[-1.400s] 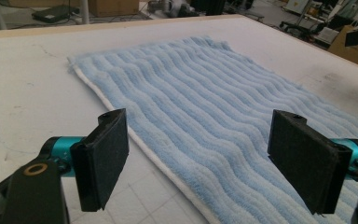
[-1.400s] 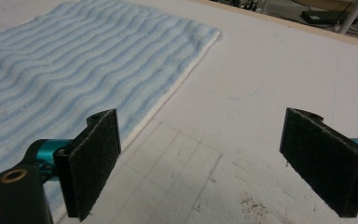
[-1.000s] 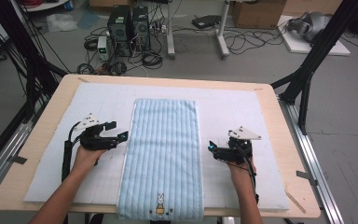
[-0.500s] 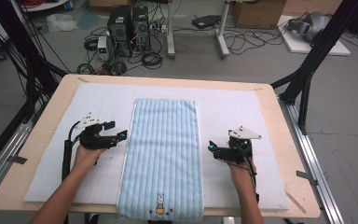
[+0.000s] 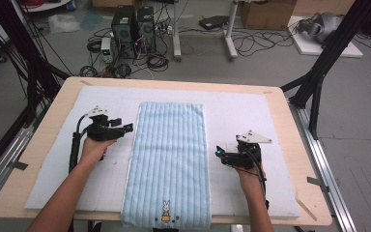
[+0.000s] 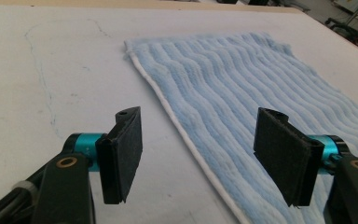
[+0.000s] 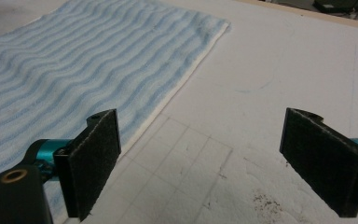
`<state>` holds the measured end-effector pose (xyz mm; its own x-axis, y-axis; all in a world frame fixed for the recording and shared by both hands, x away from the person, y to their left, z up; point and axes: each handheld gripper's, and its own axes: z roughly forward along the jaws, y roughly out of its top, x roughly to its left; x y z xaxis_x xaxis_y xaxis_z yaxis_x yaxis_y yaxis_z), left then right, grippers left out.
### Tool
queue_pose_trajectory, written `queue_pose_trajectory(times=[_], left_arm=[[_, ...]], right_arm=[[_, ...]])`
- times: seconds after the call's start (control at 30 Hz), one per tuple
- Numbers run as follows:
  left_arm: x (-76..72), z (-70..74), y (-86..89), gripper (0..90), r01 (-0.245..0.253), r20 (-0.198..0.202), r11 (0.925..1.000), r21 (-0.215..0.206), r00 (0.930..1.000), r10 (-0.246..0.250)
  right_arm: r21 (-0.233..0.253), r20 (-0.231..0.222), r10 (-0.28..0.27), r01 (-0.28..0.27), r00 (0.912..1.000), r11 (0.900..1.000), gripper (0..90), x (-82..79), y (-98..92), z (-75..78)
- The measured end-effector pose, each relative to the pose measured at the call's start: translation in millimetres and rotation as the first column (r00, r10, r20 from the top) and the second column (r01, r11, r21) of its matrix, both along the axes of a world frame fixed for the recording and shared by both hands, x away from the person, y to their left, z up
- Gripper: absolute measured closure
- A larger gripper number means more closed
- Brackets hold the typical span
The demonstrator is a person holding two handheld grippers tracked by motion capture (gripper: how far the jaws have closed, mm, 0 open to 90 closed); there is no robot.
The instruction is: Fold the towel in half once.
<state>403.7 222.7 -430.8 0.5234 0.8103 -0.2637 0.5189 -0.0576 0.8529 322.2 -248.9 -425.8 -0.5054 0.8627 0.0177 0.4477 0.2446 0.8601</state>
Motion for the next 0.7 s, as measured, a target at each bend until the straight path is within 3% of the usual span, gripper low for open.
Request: queue_pose_trajectory(times=[0.13,0.33,0.37,0.5,0.57,0.63,0.7], left_arm=[[13.8,2.0,-6.1,32.0,-0.009,-0.005,0.9991,0.042,0.9999,0.009],[32.2,-2.4,-17.2,32.3,0.013,-0.049,0.9959,0.09,0.9987,-0.008],[33.6,-3.3,-18.7,32.4,0.01,-0.042,0.9952,0.097,0.9991,-0.006],[42.0,-7.1,-27.5,33.3,0.001,-0.078,0.9922,0.125,0.9969,0.009],[46.0,-8.4,-34.9,33.2,0.003,-0.075,0.9888,0.149,0.9972,0.008],[49.3,-9.0,-41.5,31.9,-0.006,-0.065,0.9784,0.206,0.9977,0.02],[52.4,-11.4,-43.7,31.4,-0.008,-0.083,0.9796,0.201,0.9963,0.025]], right_arm=[[0.008,-0.013,0.002,-0.002,0.9999,1.0,11.6,0.7,-0.3,-1.0],[0.007,-0.02,0.005,-0.005,0.9998,1.0,11.6,2.4,0.4,-2.4],[0.008,-0.022,0.007,-0.006,0.9997,1.0,11.6,2.8,0.6,-2.8],[0.003,-0.027,0.011,-0.011,0.9996,1.0,11.6,4.1,1.2,-4.0],[0.005,-0.031,0.011,-0.011,0.9995,1.0,11.6,4.3,1.8,-4.3],[0.005,-0.033,0.014,-0.014,0.9993,1.0,11.6,4.3,2.1,-4.4],[0.006,-0.034,0.013,-0.013,0.9993,1.0,11.6,4.0,2.6,-4.3]])
